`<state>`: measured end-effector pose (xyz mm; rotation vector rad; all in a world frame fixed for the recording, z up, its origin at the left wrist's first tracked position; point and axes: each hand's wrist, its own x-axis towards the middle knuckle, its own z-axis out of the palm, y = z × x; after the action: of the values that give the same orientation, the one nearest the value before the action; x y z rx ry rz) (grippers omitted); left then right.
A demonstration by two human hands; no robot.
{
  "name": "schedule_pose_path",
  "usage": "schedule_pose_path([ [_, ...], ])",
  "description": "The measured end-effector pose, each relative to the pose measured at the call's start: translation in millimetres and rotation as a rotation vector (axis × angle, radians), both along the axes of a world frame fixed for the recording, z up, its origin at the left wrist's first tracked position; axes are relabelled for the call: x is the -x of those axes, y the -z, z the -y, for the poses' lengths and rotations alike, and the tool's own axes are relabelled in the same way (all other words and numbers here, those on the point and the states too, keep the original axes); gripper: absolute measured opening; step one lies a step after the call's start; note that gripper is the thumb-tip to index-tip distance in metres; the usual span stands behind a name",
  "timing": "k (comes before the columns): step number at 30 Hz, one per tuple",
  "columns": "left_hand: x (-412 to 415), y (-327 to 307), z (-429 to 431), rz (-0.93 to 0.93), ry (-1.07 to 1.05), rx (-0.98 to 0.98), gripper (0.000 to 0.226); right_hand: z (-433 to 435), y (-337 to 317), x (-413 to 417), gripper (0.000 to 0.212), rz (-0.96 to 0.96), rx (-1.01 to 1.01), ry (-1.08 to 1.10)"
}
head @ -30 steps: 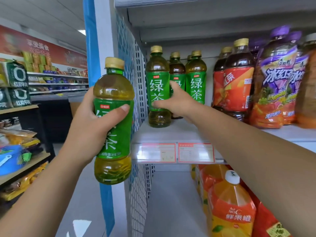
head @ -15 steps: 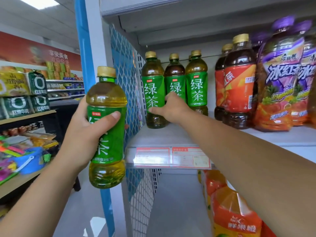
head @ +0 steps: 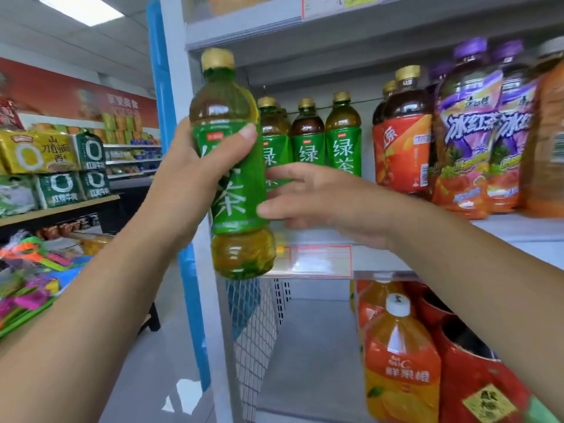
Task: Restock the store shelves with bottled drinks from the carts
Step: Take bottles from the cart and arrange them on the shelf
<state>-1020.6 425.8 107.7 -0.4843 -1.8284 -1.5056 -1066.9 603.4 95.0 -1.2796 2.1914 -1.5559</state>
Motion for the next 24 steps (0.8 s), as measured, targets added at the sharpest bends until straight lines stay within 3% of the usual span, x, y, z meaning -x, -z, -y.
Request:
schedule_pose_path([
  [3, 15, -10, -30, -0.045, -0.026, 0.01, 0.068, -2, 10, 0, 0.055, -0.098, 0.162, 0.124],
  [9, 37, 1, -31, 0.053, -0.056, 0.27, 0.055, -17, 5, 40, 0.059, -0.208, 0.27, 0.351],
  [13, 46, 55, -4, 0.101, -0.251, 0.473, 0.016, -14, 0, 75, 0.072, -0.198, 0.183, 0.454],
  [18, 61, 91, 4, -0.072, -0.373, 0.621, 0.039, -8, 4, 109, 0.053, -0.175, 0.035, 0.48],
  [21, 65, 92, 3, -0.128, -0.365, 0.571, 0.038, -8, 1, 122, 0.078, -0.137, -0.037, 0.484],
  [24, 66, 94, 2, -0.163, -0.364, 0.557, 0.036, -9, -3, 130, 0.074, -0.11, -0.104, 0.508],
])
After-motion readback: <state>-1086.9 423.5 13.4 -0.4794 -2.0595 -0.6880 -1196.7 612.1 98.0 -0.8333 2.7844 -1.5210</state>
